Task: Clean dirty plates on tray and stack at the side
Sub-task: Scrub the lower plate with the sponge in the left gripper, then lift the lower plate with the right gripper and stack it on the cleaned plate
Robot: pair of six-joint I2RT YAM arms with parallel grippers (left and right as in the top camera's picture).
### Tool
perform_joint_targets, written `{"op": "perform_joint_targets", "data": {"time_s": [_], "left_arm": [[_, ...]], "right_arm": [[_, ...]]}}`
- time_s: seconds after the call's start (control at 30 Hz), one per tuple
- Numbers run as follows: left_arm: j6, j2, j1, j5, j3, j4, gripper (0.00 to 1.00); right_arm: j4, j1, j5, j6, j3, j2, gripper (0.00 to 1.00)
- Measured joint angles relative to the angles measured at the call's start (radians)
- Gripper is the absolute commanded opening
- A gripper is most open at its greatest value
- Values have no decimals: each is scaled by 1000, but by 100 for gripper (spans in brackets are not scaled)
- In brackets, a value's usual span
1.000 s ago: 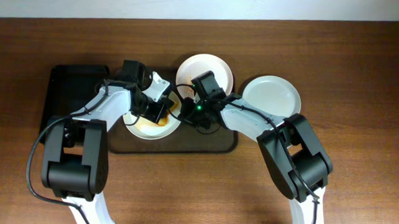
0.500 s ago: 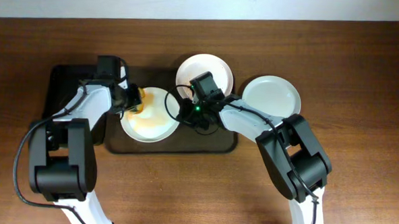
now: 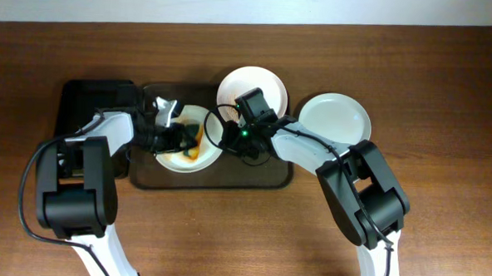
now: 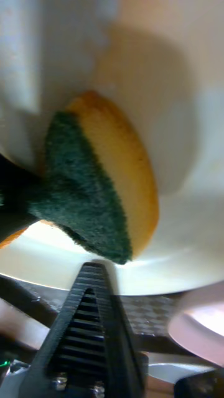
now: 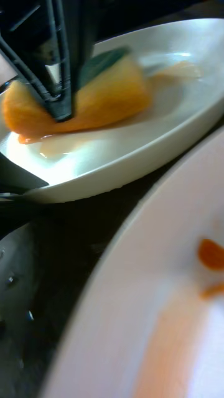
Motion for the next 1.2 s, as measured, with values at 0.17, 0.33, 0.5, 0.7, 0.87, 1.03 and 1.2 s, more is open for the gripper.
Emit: {"op": "perform_joint_targets", "data": {"time_s": [0.17,0.33,0.5,0.7,0.87,1.03,1.2], "left_arm": [[-258,-11,-28,-165,22,113,1],[-386,-23,-35,-492,144,-141,1],[-438,23,-57,-763,275,-422,1],[-322,60,-151,-764,383,-501,1],[-281,72,-166,-666,660,-565,1],[-273,72,-165,-669,755,-562,1],[-270,72,-165,-703,755,-565,1]], "right_arm": [[1,-4,3,5,0,0,4],[3,-4,3,5,0,0,4],[2,11,-10,-3,0,2,4],[-8,6,-17,-18,0,2,4],[-11,2,-21,-26,0,4,4],[-54,1,-29,-66,0,-2,4],[-251,1,120,-166,-18,-146,4]]}}
